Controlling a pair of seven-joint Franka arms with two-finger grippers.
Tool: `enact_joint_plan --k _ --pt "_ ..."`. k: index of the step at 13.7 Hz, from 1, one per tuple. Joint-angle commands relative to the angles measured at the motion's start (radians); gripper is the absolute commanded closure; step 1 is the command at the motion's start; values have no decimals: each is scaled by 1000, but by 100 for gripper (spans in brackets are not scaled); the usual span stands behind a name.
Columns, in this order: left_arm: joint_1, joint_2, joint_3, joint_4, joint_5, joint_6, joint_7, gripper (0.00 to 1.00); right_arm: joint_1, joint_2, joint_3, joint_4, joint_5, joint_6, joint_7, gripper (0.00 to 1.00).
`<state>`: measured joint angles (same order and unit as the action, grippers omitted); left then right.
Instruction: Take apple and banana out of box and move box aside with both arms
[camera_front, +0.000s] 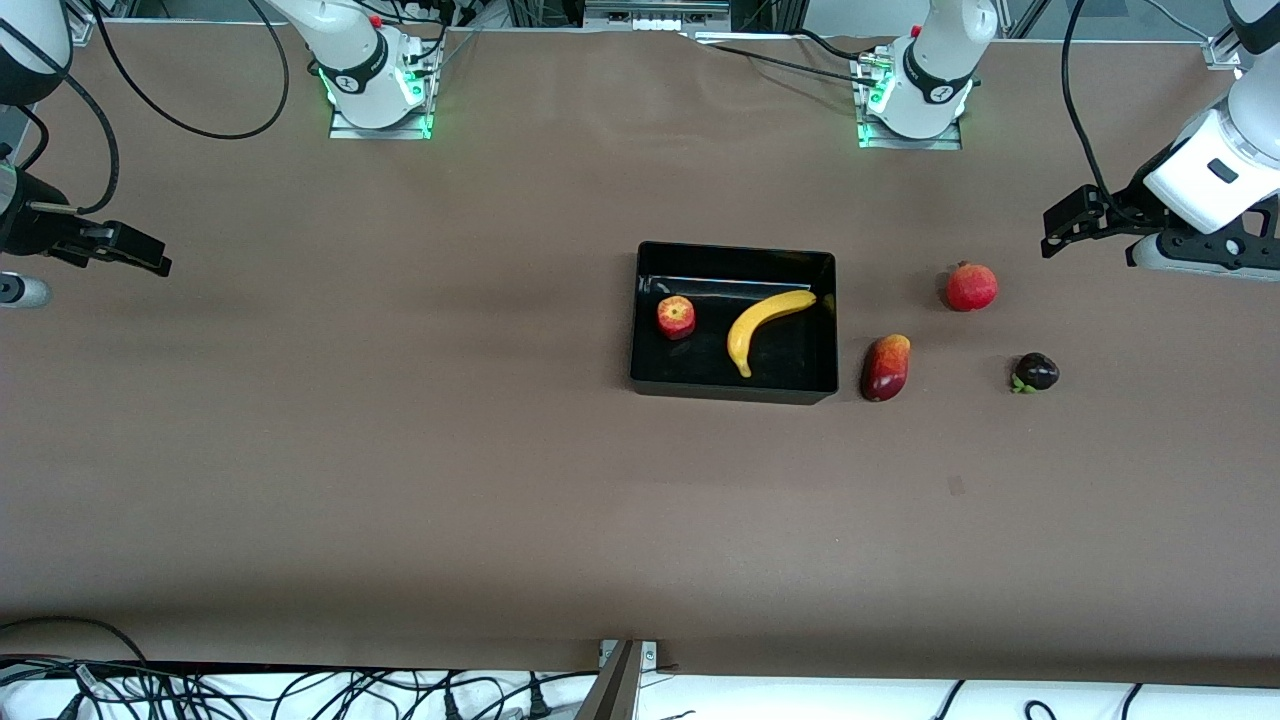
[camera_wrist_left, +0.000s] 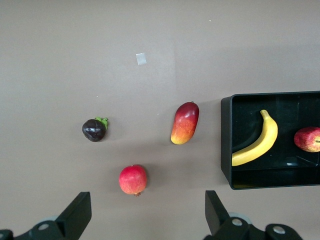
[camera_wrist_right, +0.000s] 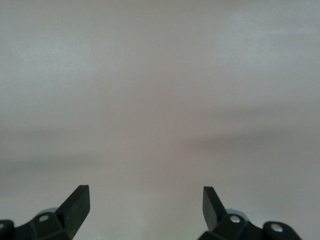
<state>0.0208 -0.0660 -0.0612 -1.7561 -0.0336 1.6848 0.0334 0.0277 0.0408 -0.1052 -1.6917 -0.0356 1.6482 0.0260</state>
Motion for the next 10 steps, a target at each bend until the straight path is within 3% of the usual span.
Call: enact_joint_plan --k 1,3,10 --pt "8 -41 -9 -47 17 13 -7 0 -12 -7 9 -2 19 -10 0 0" --pt "7 -16 -8 4 20 4 -1 0 -12 -7 7 -2 19 -10 0 0" --pt "1 12 -22 7 15 -26 3 0 -12 -7 9 -2 19 -10 0 0"
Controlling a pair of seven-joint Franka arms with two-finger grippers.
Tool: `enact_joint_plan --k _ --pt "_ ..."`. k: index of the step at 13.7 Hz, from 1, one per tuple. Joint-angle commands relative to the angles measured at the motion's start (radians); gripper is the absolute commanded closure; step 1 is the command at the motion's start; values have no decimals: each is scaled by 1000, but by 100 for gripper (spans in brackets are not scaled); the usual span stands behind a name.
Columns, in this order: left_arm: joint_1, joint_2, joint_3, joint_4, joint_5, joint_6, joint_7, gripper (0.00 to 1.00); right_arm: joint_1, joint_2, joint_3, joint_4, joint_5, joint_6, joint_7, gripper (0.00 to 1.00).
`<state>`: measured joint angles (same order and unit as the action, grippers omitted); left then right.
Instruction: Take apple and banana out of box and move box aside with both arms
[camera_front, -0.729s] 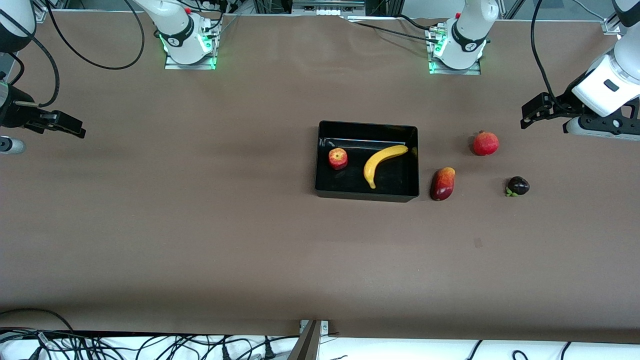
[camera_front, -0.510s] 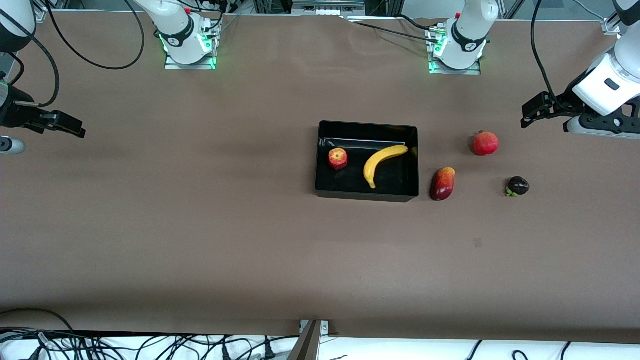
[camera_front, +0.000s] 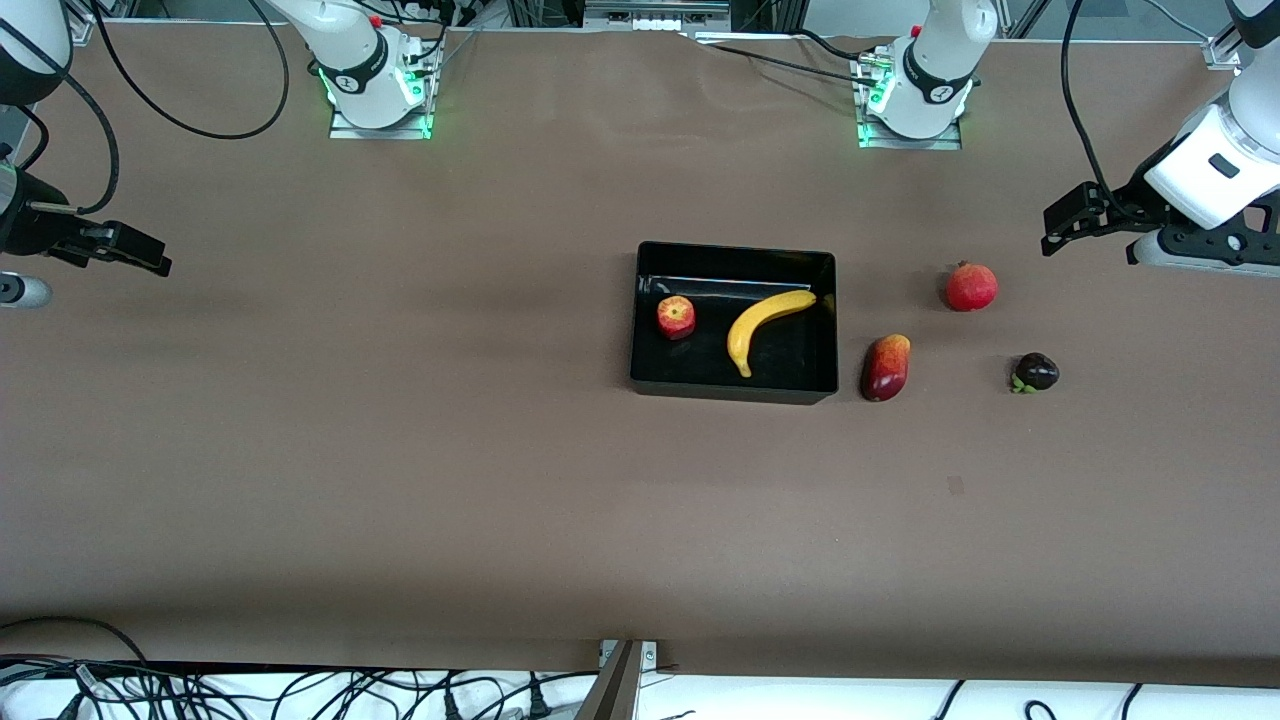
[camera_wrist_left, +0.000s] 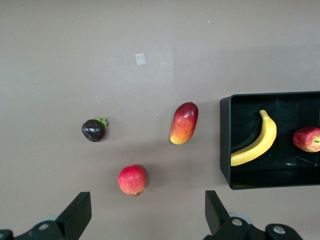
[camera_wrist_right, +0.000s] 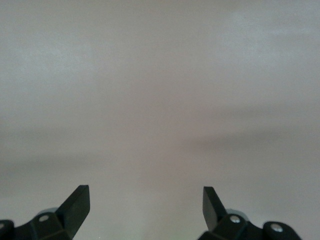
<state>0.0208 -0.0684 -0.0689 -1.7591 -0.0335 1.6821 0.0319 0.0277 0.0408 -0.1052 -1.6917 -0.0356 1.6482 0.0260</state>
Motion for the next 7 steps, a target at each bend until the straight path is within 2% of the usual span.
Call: enact_joint_plan --k 1,4,7 --pt "-11 22 -17 10 9 -25 -7 0 -12 -7 9 -2 19 -10 0 0" --pt "-21 82 -92 27 -26 -12 -32 0 -12 -7 9 -2 19 -11 0 0" --pt "-57 117 -210 -9 -60 112 -117 0 -12 -7 7 -2 19 -11 -1 0"
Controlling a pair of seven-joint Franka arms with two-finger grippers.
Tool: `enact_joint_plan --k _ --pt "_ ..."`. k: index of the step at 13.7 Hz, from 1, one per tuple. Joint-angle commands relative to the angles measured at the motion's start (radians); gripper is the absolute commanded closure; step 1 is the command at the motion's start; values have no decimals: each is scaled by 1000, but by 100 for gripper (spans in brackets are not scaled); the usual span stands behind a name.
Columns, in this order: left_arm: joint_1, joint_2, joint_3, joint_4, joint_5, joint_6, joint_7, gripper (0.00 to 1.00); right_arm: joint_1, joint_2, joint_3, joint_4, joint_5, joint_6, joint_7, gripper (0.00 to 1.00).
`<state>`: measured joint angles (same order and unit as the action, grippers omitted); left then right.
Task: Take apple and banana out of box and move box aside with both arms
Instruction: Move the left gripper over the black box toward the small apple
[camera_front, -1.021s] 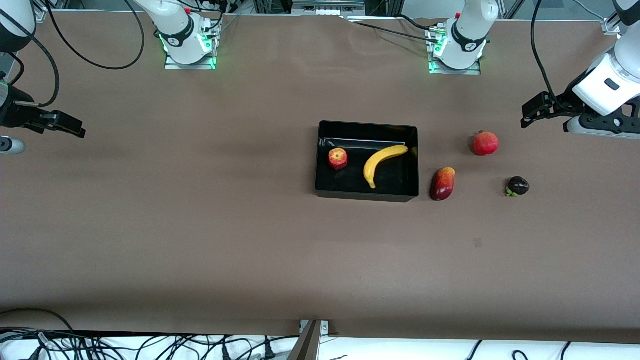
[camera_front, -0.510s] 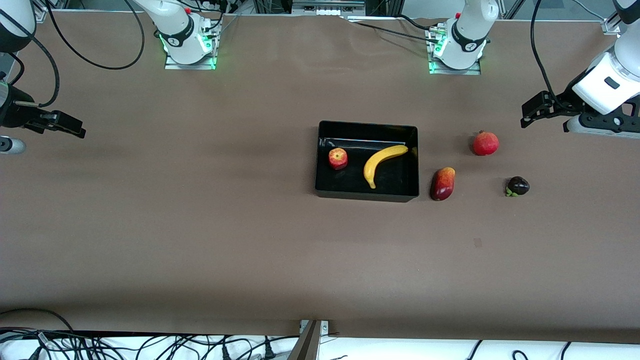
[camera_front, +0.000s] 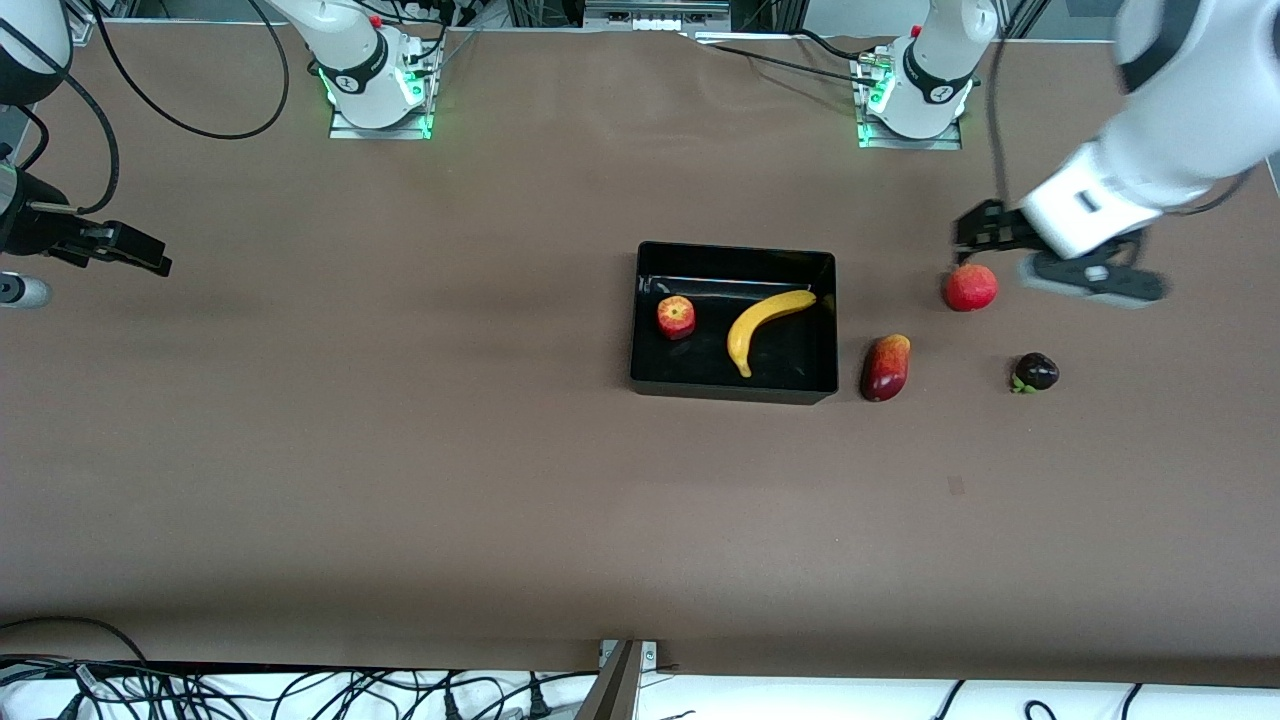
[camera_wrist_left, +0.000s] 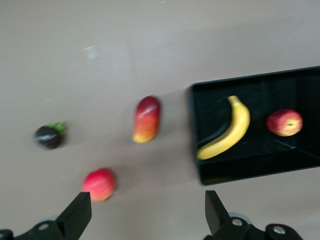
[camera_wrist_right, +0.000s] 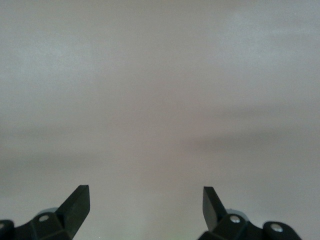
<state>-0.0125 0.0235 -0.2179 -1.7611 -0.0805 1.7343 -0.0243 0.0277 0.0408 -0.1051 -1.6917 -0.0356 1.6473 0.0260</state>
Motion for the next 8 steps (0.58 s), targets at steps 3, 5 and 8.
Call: enact_joint_plan --k 3,5,8 --pt "-131 71 -138 -130 -13 305 -237 0 -12 -7 8 -2 19 -11 0 0" --pt "-213 163 -138 -153 -7 448 -334 0 -12 -7 8 -2 19 -11 0 0" --pt "-300 321 -137 -146 -8 632 -362 0 -12 -7 7 -2 19 -12 0 0"
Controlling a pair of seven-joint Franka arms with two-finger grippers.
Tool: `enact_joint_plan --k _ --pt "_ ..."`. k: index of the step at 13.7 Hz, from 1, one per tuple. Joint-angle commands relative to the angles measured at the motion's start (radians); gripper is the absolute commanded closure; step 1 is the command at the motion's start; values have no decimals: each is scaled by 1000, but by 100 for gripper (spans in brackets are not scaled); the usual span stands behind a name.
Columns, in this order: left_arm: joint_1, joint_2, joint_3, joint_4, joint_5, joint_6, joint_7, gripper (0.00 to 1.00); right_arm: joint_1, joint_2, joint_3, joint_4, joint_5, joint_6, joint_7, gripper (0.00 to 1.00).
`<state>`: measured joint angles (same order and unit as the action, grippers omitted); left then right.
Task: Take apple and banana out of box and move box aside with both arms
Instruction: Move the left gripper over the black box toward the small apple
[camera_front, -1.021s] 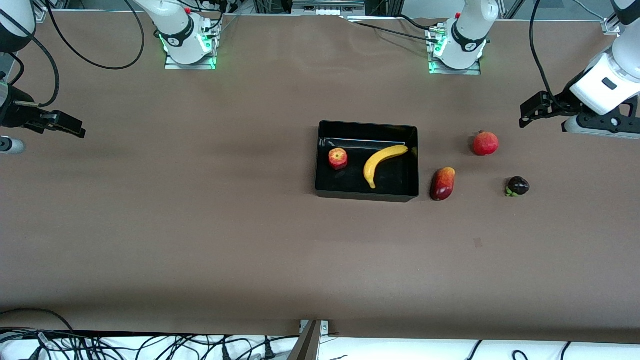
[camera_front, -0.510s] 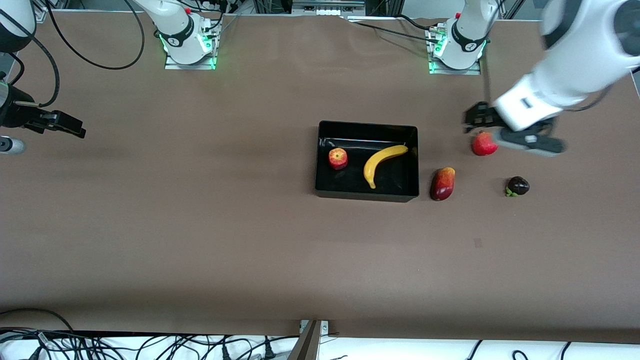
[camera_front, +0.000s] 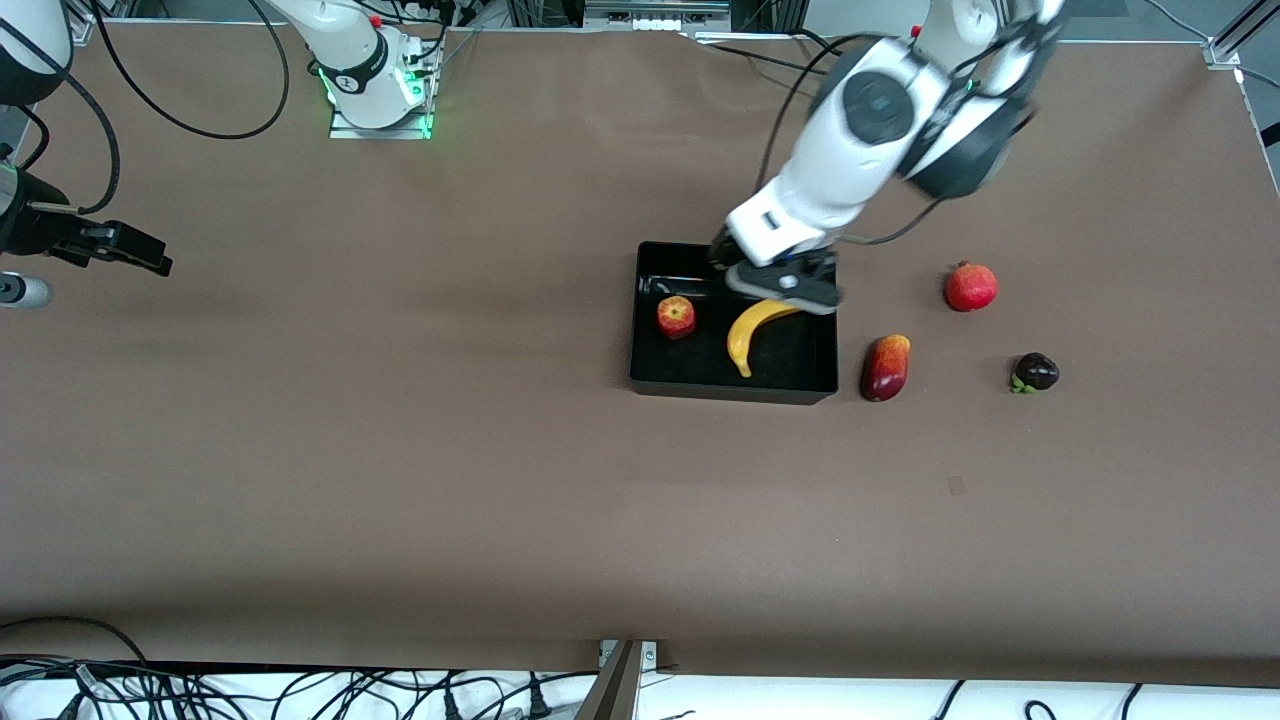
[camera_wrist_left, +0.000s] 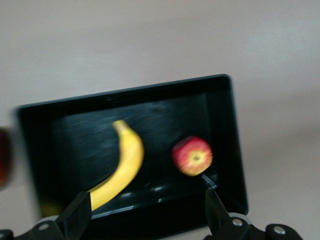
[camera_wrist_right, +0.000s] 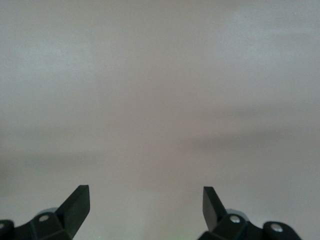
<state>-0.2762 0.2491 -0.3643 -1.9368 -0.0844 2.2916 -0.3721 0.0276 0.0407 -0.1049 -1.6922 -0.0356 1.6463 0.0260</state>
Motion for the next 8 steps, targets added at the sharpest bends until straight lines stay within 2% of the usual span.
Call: enact_joint_plan --k 1,8 --pt "-64 142 13 32 -1 112 -24 0 -12 -7 7 -1 19 -10 0 0" --pt "-159 305 34 64 3 258 -24 0 -12 -7 8 -1 19 -10 0 0"
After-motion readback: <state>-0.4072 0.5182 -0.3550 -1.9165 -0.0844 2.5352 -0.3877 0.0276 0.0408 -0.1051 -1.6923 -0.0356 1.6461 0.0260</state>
